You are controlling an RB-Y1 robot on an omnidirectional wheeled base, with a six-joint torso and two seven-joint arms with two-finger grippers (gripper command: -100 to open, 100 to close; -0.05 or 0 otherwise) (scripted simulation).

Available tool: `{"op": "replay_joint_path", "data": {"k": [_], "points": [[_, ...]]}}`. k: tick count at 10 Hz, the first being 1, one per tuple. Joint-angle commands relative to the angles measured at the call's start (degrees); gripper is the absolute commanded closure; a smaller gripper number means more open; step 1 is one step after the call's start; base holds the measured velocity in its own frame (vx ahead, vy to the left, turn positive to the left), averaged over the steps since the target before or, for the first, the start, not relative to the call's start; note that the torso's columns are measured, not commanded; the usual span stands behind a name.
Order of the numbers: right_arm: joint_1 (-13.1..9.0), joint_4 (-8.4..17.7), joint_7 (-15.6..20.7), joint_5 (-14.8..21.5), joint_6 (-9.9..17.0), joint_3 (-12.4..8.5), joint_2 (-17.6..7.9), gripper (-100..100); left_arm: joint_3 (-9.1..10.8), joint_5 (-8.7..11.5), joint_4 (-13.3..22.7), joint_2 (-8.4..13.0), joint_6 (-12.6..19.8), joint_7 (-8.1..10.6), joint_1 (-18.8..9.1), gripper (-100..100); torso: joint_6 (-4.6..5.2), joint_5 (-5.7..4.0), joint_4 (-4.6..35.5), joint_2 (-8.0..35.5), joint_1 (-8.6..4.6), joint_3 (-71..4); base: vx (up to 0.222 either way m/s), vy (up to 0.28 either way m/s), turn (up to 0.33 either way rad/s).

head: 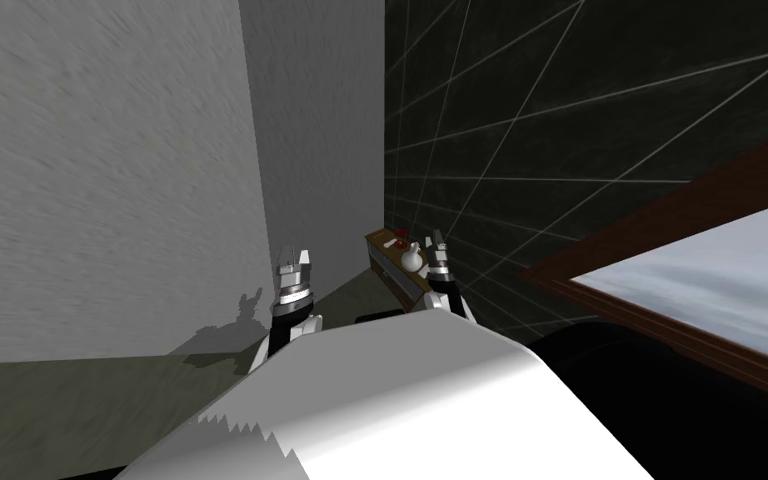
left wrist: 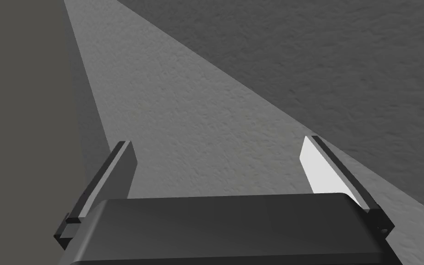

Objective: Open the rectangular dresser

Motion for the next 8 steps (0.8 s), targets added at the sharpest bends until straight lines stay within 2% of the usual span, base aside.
{"op": "replay_joint_path", "data": {"k": [1, 8], "points": [[0.0, 0.0, 0.0, 0.0, 0.0, 0.0, 0.0, 0, 0.00, 0.0, 0.0, 0.0, 0.0, 0.00, 0.0, 0, 0.00, 0.00, 2.3, 2.3, 0.00, -4.7, 0.000, 0.000, 0.000], [0.0, 0.0, 0.0, 0.0, 0.0, 0.0, 0.0, 0, 0.00, 0.0, 0.0, 0.0, 0.0, 0.00, 0.0, 0, 0.00, 0.00, 31.1, 31.2, 0.00, -62.3, 0.000, 0.000, 0.000]]}}
